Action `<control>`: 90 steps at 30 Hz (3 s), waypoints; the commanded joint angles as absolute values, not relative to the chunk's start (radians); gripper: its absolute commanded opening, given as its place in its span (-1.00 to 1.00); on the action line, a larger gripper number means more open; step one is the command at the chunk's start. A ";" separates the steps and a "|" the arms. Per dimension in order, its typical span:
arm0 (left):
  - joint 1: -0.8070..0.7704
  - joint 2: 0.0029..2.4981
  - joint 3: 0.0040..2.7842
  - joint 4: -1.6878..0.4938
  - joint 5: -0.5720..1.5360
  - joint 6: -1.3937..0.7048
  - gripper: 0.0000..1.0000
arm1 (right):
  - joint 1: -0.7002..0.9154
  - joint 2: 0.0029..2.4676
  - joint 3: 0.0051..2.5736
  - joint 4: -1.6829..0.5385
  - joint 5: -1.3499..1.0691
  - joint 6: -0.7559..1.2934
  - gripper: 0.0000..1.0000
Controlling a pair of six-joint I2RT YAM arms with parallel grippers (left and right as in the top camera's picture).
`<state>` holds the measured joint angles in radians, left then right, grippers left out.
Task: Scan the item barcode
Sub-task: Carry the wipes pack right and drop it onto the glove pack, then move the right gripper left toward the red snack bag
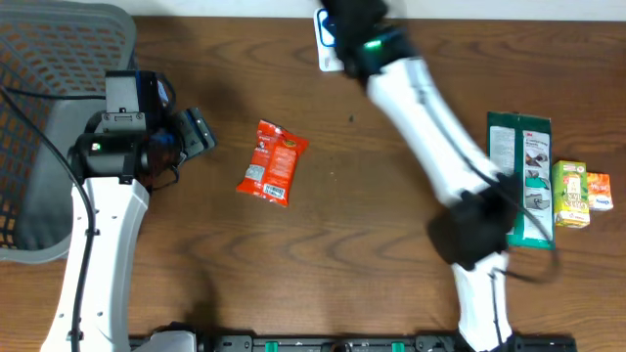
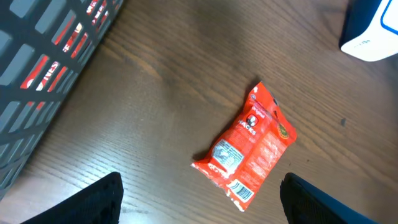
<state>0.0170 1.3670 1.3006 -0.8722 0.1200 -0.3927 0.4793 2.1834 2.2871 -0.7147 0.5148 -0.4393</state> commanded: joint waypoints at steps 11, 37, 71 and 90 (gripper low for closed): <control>0.019 1.365 1.318 -0.875 0.102 -0.391 0.64 | -0.010 1.959 2.295 -1.429 -0.016 -0.187 -0.98; 0.019 1.365 1.318 -0.875 0.102 -0.391 0.64 | -0.341 2.030 1.662 -1.163 0.002 -0.192 -0.20; 0.019 1.365 1.318 -0.853 0.120 -0.421 0.92 | -0.118 2.029 1.652 -1.188 -0.690 -0.102 0.98; -0.126 1.605 1.245 -0.821 0.118 -0.352 -0.73 | 0.191 2.030 1.647 -1.065 -0.636 0.131 0.98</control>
<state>-0.1234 1.5440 1.2583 -0.8299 0.1249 -0.3656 0.1585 2.0354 1.6520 -1.0878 -0.6640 0.0242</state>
